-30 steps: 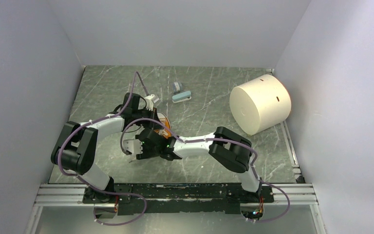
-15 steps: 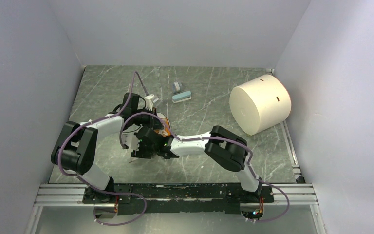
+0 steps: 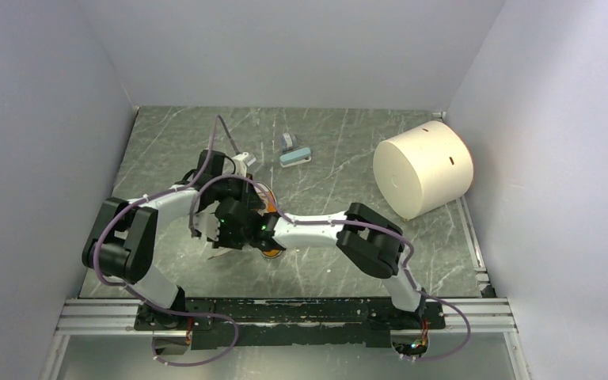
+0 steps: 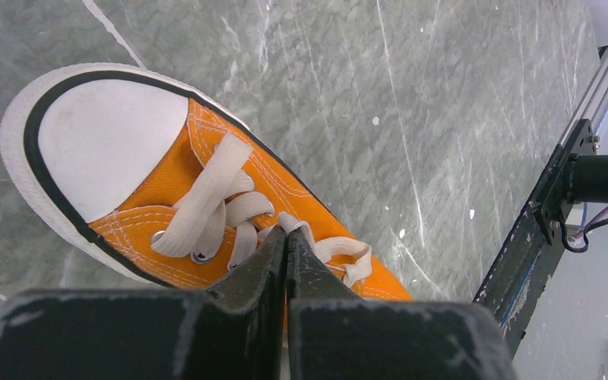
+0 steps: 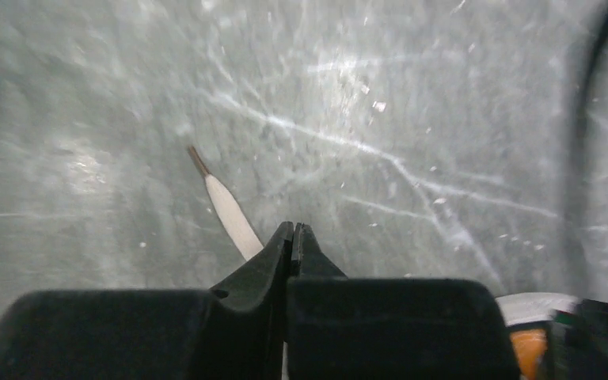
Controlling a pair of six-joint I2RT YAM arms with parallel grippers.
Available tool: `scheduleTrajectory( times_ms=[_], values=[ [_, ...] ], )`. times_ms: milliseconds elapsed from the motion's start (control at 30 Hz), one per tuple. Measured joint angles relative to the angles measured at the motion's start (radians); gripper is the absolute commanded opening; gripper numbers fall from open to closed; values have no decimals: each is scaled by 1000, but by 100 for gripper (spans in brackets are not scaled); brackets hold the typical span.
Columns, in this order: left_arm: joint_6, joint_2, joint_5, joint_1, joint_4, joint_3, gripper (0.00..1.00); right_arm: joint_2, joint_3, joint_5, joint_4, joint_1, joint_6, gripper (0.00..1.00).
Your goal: Tie the shoes
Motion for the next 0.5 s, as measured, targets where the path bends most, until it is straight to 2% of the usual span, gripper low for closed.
scheduleTrajectory(
  times_ms=[200,333,500],
  values=[
    [0,-21,1,5,-10,7,5,-132,10,-102,-79,20,18,0],
    [0,-37,4,11,-13,6,5,-279,-86,-134,-76,8,90,0],
    [0,-38,6,15,-14,3,5,-536,-237,-119,-50,-57,203,0]
  ],
)
